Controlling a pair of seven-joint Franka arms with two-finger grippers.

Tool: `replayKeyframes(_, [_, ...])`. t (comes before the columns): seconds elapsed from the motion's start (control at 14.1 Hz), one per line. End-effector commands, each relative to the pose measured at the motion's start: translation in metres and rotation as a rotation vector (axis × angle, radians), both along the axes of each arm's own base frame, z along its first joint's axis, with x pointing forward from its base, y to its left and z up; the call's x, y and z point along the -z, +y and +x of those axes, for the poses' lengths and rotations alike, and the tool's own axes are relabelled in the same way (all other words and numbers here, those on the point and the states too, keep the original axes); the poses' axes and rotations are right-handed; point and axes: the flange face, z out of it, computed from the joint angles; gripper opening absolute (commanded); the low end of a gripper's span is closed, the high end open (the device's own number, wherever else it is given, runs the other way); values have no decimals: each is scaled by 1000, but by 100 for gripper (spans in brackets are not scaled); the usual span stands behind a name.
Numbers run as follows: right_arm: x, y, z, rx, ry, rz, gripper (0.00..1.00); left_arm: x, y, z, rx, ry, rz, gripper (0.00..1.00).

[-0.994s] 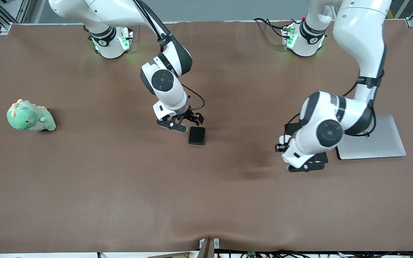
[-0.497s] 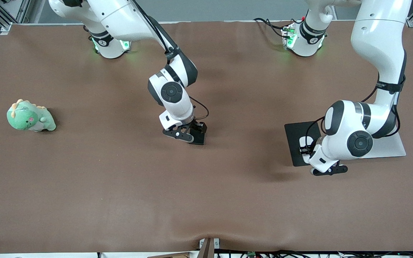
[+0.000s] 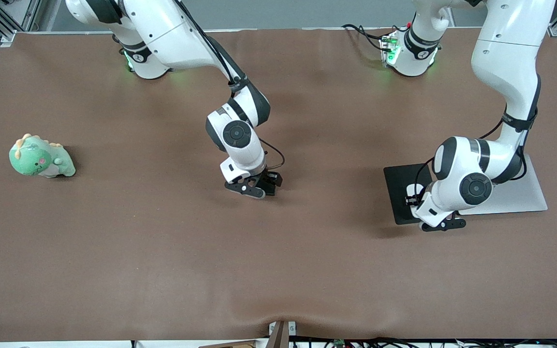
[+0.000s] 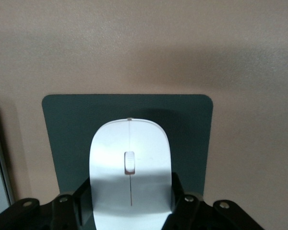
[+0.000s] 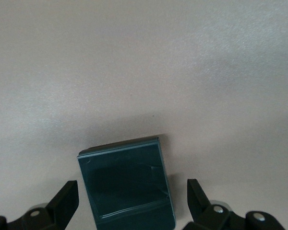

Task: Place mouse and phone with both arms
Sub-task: 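Lower the mouse onto the pad while the right gripper lifts the phone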

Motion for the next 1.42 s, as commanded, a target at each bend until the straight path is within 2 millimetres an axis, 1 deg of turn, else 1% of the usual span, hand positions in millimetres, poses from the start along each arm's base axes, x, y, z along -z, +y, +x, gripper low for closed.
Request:
replayKeyframes(0.0, [4,10,2,-18,-24,-8,100,2,0,-7,30,-8,5,7])
replayKeyframes(0.07, [4,10,2,-26,-31,-15,100,5,1,-9,36,-2,4,8])
replayKeyframes(0.14, [9,10,1,-25,-26,-19,100,4,1,-9,47,-6,2,12])
replayKeyframes(0.28, [12,13,-3,-28,-22,-21,100,12,1,-10,61,-2,-1,21])
replayKeyframes(0.35, [17,15,-5,-34,-21,-24,100,13,0,-9,61,-8,-2,26])
replayKeyframes(0.5, [21,19,-6,-37,-46,-5,100,19,-1,-9,62,-13,-5,31])
replayKeyframes(0.64, [24,21,-8,-43,-45,-8,100,20,-1,-9,63,-16,-6,41])
replayKeyframes(0.71, [23,20,-7,-45,-49,-7,84,20,-1,-10,63,-14,-6,46])
replayKeyframes(0.78, [23,21,-8,-57,-51,-12,56,22,-1,-11,63,-10,-5,53])
replayKeyframes(0.85, [19,21,-5,-65,-58,-13,18,21,0,-11,61,-11,-5,60])
replayKeyframes(0.92, [12,19,0,-60,-58,-13,0,21,1,-12,60,-8,-5,61])
replayKeyframes(0.99, [6,16,2,-57,-40,-26,0,19,1,-13,60,-10,-5,61])
replayKeyframes(1.21, [-32,18,20,-39,59,-88,0,16,2,-18,62,-2,-3,60])
replayKeyframes(1.35, [-37,16,21,-24,78,-93,0,19,5,-21,59,7,-1,60])
